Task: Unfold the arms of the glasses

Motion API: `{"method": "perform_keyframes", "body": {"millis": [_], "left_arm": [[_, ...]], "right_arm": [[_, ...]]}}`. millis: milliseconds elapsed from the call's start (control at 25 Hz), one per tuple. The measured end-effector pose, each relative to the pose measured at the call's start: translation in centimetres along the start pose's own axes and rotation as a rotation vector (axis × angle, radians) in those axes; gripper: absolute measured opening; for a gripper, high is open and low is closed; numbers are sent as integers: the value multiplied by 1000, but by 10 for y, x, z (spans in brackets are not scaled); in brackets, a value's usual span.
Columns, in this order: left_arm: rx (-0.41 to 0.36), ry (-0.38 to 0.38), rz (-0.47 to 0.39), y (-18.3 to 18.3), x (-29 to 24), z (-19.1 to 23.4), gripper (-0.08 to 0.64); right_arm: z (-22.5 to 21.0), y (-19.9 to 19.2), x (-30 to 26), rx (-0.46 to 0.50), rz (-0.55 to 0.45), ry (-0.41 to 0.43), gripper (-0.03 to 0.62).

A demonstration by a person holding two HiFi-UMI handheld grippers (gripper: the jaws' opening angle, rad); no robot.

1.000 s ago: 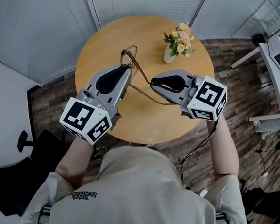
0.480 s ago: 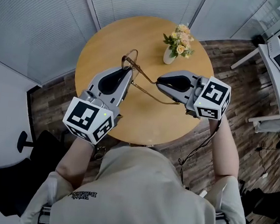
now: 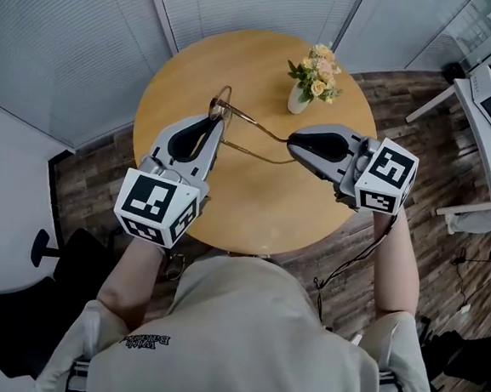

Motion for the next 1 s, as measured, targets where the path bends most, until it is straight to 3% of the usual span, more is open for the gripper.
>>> {"method": "perform_keyframes", "body": {"millis": [280, 440, 680, 1000], "left_arm": [[-15, 10, 48, -12, 5, 4, 35], [-16, 5, 72, -19, 3, 2, 35], [29, 0, 75, -23, 4, 0, 35], [42, 14, 44, -18, 4, 2, 35]], "right_arm": [[8, 16, 20, -5, -77, -62, 52], [15, 31, 28, 27, -69, -119, 52], [29, 48, 27, 87, -76, -118, 52], [23, 33, 33, -3, -121, -181, 54]]}}
Point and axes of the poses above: the fingertips, and each gripper's own axes: x backward along the fingers, z to its left, y out of its top, the point moved 9 cm from there along x, backward along the fingers, and after that the axes turned 14 degrees about -z, right-handed, at the moved point
